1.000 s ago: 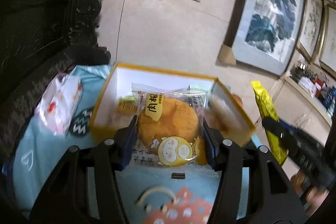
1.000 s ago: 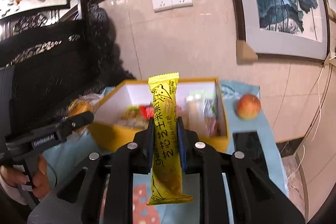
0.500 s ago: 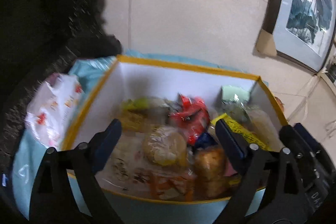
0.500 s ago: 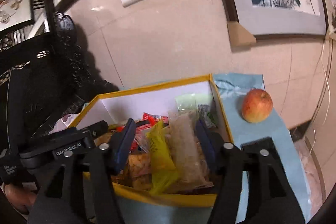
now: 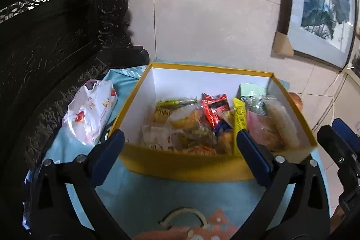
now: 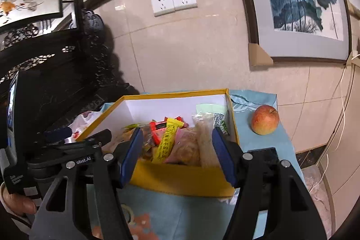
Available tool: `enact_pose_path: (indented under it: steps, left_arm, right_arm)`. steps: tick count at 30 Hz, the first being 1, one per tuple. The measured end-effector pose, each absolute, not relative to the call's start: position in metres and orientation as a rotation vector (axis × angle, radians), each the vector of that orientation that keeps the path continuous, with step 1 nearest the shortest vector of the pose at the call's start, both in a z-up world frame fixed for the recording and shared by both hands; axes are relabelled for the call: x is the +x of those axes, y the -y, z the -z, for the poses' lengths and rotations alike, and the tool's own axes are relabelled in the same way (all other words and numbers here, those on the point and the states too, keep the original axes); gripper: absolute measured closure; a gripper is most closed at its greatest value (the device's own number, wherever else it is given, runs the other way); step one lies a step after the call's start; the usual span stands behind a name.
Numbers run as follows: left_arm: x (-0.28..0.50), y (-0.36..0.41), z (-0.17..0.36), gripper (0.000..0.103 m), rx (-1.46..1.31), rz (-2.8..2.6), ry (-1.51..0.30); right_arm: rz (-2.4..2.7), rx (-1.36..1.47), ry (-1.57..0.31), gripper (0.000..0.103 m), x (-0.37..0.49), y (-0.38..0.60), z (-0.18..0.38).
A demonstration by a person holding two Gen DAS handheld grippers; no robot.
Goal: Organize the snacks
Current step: 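Drop the bun packet and yellow bar into the yellow box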
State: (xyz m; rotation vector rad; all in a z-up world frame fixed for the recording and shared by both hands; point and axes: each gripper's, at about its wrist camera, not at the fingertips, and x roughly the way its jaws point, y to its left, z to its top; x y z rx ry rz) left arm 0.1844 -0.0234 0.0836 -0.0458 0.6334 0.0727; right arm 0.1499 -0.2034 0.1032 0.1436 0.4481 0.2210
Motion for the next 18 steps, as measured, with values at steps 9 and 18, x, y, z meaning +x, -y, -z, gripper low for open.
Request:
enact_pose_path:
  steps: [9, 18]
  left_arm:
    - [0.135, 0.021, -0.103, 0.002, -0.059, -0.029, -0.552]
    - [0.109, 0.018, -0.108, 0.002, -0.046, -0.037, -0.563]
  right_arm:
    - [-0.233, 0.129, -0.437, 0.039, 0.11, 0.195, -0.11]
    - [-0.25, 0.117, -0.418, 0.029, 0.081, 0.188, -0.116]
